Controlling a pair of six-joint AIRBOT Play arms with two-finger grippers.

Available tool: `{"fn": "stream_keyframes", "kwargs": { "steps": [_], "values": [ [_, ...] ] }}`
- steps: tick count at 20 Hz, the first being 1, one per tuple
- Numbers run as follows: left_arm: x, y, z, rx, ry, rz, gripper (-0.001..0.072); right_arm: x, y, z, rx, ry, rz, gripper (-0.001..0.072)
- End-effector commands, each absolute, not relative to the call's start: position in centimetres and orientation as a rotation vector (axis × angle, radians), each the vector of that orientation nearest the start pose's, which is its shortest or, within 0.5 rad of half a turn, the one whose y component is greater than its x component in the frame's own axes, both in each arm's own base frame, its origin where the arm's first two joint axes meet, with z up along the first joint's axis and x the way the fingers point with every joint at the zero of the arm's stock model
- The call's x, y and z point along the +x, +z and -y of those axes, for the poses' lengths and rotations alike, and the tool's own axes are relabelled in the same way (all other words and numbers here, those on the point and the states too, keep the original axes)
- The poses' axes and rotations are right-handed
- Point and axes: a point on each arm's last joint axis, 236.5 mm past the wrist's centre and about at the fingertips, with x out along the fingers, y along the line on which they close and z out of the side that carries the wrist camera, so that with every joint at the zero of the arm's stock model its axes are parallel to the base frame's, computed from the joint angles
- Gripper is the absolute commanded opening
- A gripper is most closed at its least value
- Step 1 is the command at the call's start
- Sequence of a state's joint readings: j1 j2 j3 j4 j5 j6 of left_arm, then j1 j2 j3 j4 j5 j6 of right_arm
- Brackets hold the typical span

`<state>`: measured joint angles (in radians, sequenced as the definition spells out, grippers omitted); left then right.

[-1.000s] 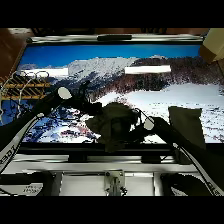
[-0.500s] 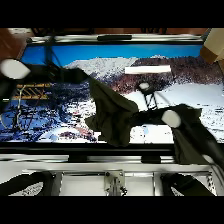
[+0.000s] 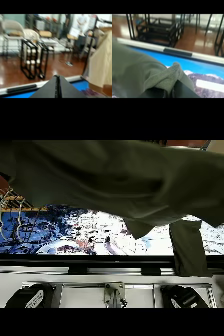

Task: Fold the shirts.

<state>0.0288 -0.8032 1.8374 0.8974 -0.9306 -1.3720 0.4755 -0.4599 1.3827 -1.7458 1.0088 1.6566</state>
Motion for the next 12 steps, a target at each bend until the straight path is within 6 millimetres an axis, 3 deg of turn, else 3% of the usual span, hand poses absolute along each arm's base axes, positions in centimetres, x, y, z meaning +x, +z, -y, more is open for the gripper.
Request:
{"fn": "stream_keyframes", "kwargs": {
  "steps": [1, 3, 4, 6, 9, 12],
  "values": [
    [21.9, 54.2, 6.8, -0.141, -0.301, 0.135, 0.0027, 18.5, 39.9, -4.6, -0.016, 0.283, -0.171, 0.0080],
    [22.6, 51.2, 5.6, -0.115, -0.240, 0.015, 0.0027, 18.3, 34.9, -4.1, -0.056, 0.257, -0.391, 0.0081],
    [23.2, 49.4, 5.3, -0.103, -0.223, -0.056, 0.0027, 18.5, 33.5, -4.0, -0.075, 0.240, -0.459, 0.0080],
    [24.5, 46.7, 4.9, -0.105, -0.210, -0.145, 0.0027, 20.2, 32.5, -3.8, -0.113, 0.200, -0.504, 0.0080],
    [27.1, 42.4, 3.6, -0.110, -0.163, -0.255, 0.0027, 25.3, 33.0, -4.5, -0.201, 0.149, -0.463, 0.0080],
    [30.4, 35.7, 2.5, -0.129, -0.131, -0.428, 0.0027, 31.8, 31.4, -6.6, -0.291, 0.116, -0.472, 0.0080]
  ]
}}
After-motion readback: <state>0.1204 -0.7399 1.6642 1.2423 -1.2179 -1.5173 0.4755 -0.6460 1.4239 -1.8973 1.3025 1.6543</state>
